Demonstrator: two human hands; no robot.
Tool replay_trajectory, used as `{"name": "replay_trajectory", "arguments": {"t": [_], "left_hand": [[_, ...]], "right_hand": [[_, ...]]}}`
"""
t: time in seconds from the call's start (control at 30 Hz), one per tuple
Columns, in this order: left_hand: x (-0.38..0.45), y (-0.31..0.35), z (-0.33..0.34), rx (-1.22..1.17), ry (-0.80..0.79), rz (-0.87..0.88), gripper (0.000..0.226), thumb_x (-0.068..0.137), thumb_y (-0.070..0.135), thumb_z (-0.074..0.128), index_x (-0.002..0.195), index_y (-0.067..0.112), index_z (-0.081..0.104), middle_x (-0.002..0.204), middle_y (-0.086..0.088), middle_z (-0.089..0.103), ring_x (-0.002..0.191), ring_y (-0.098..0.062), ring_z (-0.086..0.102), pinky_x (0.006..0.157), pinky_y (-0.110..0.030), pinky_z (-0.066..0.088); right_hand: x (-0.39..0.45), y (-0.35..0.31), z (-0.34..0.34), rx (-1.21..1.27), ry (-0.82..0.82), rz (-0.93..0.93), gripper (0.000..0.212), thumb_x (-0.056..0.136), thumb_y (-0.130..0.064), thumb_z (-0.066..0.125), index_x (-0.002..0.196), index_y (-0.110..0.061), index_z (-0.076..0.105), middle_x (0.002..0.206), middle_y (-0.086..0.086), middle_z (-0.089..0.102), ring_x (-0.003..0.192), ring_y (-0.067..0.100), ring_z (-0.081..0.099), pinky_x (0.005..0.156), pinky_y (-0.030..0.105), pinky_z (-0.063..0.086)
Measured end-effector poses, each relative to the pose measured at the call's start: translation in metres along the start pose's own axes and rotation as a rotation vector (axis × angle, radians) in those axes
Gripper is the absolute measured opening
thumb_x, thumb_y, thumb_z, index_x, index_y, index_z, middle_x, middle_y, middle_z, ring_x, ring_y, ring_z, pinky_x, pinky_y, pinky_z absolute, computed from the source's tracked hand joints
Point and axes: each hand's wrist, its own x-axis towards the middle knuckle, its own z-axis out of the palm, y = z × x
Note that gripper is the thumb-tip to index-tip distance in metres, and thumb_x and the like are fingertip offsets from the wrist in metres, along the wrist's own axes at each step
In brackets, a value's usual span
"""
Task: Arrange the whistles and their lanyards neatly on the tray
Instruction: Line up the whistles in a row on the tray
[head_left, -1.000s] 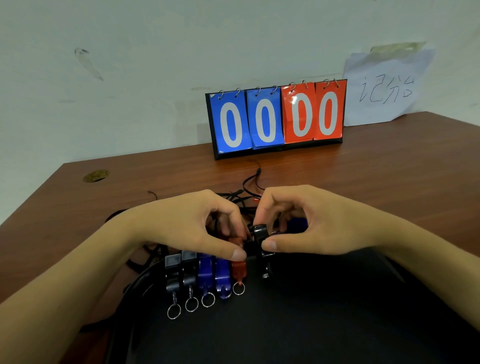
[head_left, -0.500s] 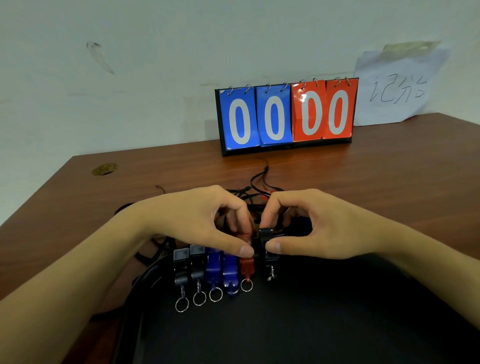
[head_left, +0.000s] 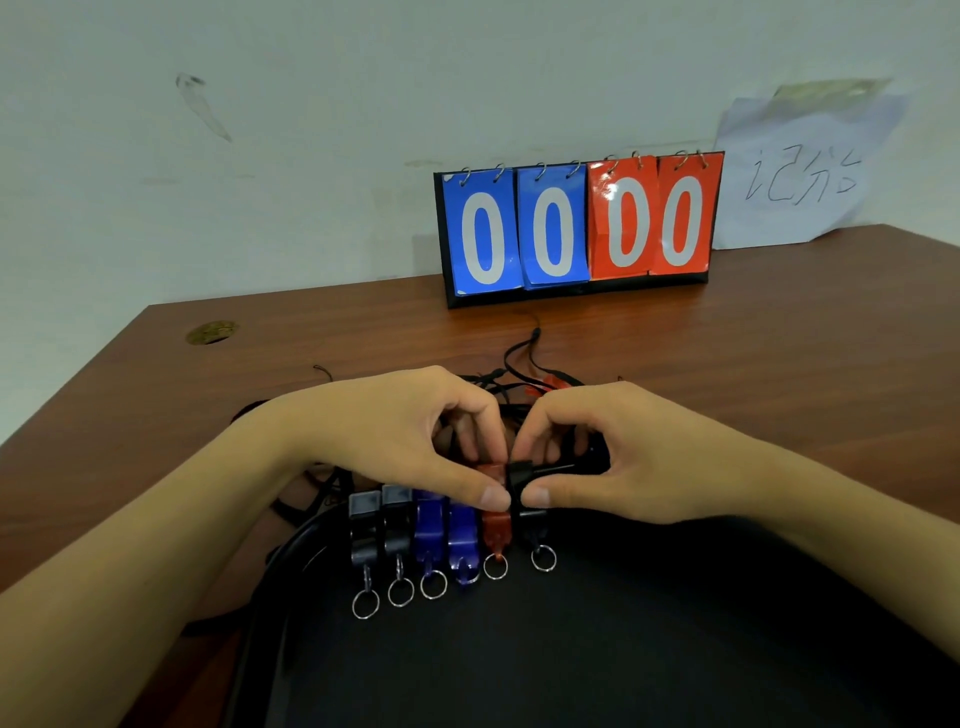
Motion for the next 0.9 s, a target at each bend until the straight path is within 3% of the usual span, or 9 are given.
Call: {"name": "replay_trajectory", "arguments": {"t": [0.13, 0.23, 0.37, 0.4, 0.47, 0.53, 0.6, 0.73, 0.9], "left_hand": [[0.001, -0.003, 0.0, -0.01, 0.008, -0.013, 0.031, 0.077, 0.048, 0.087, 0.101, 0.036, 0.073, 0.099, 0.011, 0.073, 0.088, -0.003, 0.069, 0.079, -0.029, 0.055], [0.001, -0.003, 0.0, -0.023, 0.012, 0.007, 0.028, 0.081, 0.049, 0.083, 0.103, 0.034, 0.073, 0.099, 0.006, 0.075, 0.091, -0.014, 0.072, 0.084, -0.045, 0.058], [0.007, -0.004, 0.005, -0.036, 0.177, 0.047, 0.019, 0.092, 0.046, 0.068, 0.098, 0.029, 0.075, 0.093, 0.01, 0.076, 0.073, -0.004, 0.065, 0.066, -0.027, 0.051], [0.009, -0.007, 0.007, -0.017, 0.261, 0.057, 0.017, 0.093, 0.047, 0.066, 0.097, 0.032, 0.074, 0.096, 0.011, 0.075, 0.077, -0.006, 0.065, 0.068, -0.028, 0.05], [0.013, -0.014, 0.009, 0.046, 0.395, 0.08, 0.013, 0.096, 0.044, 0.063, 0.104, 0.038, 0.071, 0.112, 0.019, 0.072, 0.102, -0.005, 0.064, 0.084, -0.028, 0.051], [0.015, -0.018, 0.011, 0.09, 0.417, 0.088, 0.02, 0.1, 0.039, 0.058, 0.117, 0.044, 0.067, 0.13, 0.029, 0.063, 0.125, -0.001, 0.055, 0.094, -0.022, 0.047], [0.016, -0.018, 0.014, 0.096, 0.373, 0.077, 0.029, 0.103, 0.038, 0.053, 0.129, 0.049, 0.06, 0.137, 0.036, 0.056, 0.132, 0.006, 0.046, 0.096, -0.017, 0.043], [0.016, -0.014, 0.018, 0.105, 0.291, 0.05, 0.036, 0.106, 0.038, 0.046, 0.138, 0.056, 0.049, 0.12, 0.061, 0.041, 0.117, 0.025, 0.043, 0.089, -0.006, 0.04], [0.018, -0.013, 0.017, 0.093, 0.287, 0.016, 0.035, 0.106, 0.04, 0.043, 0.138, 0.055, 0.048, 0.111, 0.06, 0.042, 0.11, 0.025, 0.044, 0.084, -0.013, 0.041]], "right_hand": [[0.001, 0.0, 0.001, 0.001, 0.022, 0.009, 0.034, 0.081, -0.053, 0.076, 0.109, -0.036, 0.067, 0.102, -0.015, 0.069, 0.1, 0.0, 0.064, 0.084, 0.015, 0.051], [0.002, -0.002, -0.005, 0.031, 0.15, 0.003, 0.023, 0.087, -0.05, 0.065, 0.104, -0.035, 0.068, 0.098, -0.017, 0.069, 0.096, 0.0, 0.065, 0.081, 0.017, 0.053], [0.004, 0.006, -0.029, -0.063, 0.332, 0.062, 0.013, 0.095, -0.043, 0.052, 0.101, -0.039, 0.064, 0.094, -0.022, 0.068, 0.093, -0.006, 0.064, 0.077, 0.015, 0.055], [0.003, 0.012, -0.036, -0.087, 0.358, 0.077, 0.011, 0.096, -0.041, 0.052, 0.099, -0.039, 0.063, 0.093, -0.022, 0.068, 0.092, -0.006, 0.064, 0.076, 0.014, 0.055], [0.002, 0.024, -0.048, -0.127, 0.378, 0.102, 0.009, 0.098, -0.036, 0.054, 0.098, -0.039, 0.063, 0.091, -0.022, 0.067, 0.091, -0.007, 0.063, 0.074, 0.009, 0.052], [0.001, 0.036, -0.055, -0.184, 0.342, 0.144, 0.009, 0.099, -0.032, 0.057, 0.099, -0.036, 0.064, 0.092, -0.023, 0.066, 0.089, -0.007, 0.063, 0.071, 0.008, 0.049], [0.001, 0.047, -0.057, -0.241, 0.262, 0.207, 0.01, 0.099, -0.03, 0.058, 0.105, -0.033, 0.065, 0.096, -0.021, 0.065, 0.089, -0.005, 0.061, 0.075, 0.014, 0.05], [0.005, 0.059, -0.051, -0.284, 0.0, 0.323, 0.022, 0.099, -0.038, 0.06, 0.118, -0.03, 0.064, 0.106, -0.016, 0.066, 0.09, -0.003, 0.06, 0.073, 0.015, 0.049], [0.007, 0.06, -0.045, -0.228, -0.009, 0.279, 0.036, 0.096, -0.039, 0.063, 0.132, -0.039, 0.057, 0.111, -0.017, 0.066, 0.094, -0.004, 0.06, 0.078, 0.013, 0.047]]}}
